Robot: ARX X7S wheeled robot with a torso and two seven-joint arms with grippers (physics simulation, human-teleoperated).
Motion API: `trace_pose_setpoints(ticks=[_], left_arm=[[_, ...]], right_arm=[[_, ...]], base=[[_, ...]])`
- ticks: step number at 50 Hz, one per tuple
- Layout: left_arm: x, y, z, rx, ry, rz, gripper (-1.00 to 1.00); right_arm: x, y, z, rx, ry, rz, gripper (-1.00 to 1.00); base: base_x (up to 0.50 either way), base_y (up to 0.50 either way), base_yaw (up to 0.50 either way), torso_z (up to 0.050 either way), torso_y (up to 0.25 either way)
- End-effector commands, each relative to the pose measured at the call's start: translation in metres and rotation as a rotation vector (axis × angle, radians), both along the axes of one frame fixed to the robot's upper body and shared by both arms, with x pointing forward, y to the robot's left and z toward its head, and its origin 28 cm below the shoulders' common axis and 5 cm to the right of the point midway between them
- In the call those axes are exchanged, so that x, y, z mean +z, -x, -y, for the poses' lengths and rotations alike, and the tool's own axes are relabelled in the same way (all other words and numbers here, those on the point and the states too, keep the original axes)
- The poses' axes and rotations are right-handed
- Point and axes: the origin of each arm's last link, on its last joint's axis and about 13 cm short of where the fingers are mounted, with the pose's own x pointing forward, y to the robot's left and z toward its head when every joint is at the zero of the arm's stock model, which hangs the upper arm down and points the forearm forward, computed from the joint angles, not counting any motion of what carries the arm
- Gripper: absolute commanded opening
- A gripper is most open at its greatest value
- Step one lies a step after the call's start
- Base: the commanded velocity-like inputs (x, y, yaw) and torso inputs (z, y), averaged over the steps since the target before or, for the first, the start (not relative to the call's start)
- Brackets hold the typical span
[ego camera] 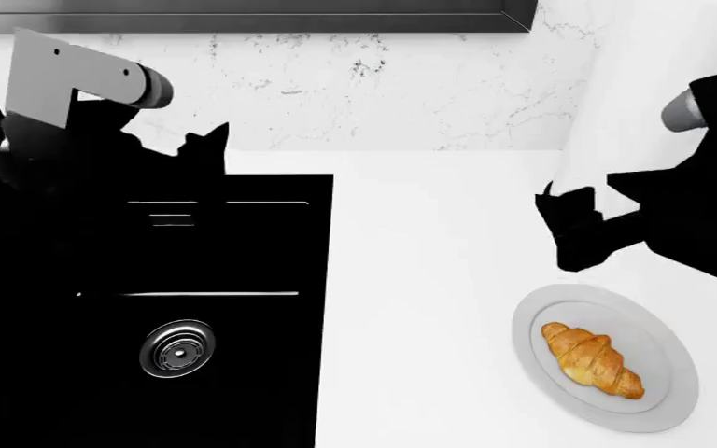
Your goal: Place the pastries on the plates.
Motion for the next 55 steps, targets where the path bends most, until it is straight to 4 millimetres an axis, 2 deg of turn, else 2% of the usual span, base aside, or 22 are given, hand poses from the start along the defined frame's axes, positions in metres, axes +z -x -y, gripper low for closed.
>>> trace_pose_setpoints(ticks=[1,9,11,16,18,19,20,21,35,55], left_arm=[[0.027,0.004,0.004,-0.024,-0.016,0.026,1.0],[0.045,0.005,0.005,-0.025,-0.02,0.04,1.0],[0.054,0.006,0.0,-0.026,-0.012,0.047,1.0],[0.072,0.009,0.005,-0.038,-0.01,0.062,1.0],[0.084,0.014,0.013,-0.073,-0.026,0.065,1.0],[0.089,0.015,0.01,-0.076,-0.032,0.069,1.0],[0.089,0.014,0.017,-0.081,-0.033,0.069,1.0],[0.092,0.015,0.015,-0.078,-0.035,0.075,1.0],[0.108,0.014,0.017,-0.071,-0.04,0.113,1.0],[0.114,0.015,0.018,-0.064,-0.017,0.145,1.0]], right_arm=[[0.021,-0.006,-0.005,-0.031,-0.093,0.158,1.0],[0.042,-0.006,-0.007,-0.013,-0.135,0.236,1.0],[0.048,-0.004,-0.007,-0.004,-0.122,0.236,1.0],[0.059,-0.001,-0.006,-0.012,-0.117,0.274,1.0],[0.06,-0.002,-0.007,-0.021,-0.125,0.309,1.0],[0.06,-0.003,-0.007,-0.021,-0.127,0.312,1.0],[0.061,-0.004,-0.007,-0.019,-0.129,0.322,1.0],[0.062,-0.004,-0.008,-0.012,-0.13,0.33,1.0],[0.063,-0.004,-0.008,-0.004,-0.128,0.397,1.0],[0.062,-0.005,-0.008,-0.016,-0.123,0.455,1.0]], base=[[0.0,0.0,0.0,0.0,0.0],[0.0,0.0,0.0,0.0,0.0],[0.0,0.0,0.0,0.0,0.0],[0.0,0.0,0.0,0.0,0.0],[0.0,0.0,0.0,0.0,0.0],[0.0,0.0,0.0,0.0,0.0],[0.0,0.0,0.0,0.0,0.0],[0.0,0.0,0.0,0.0,0.0],[0.0,0.0,0.0,0.0,0.0],[0.0,0.0,0.0,0.0,0.0]])
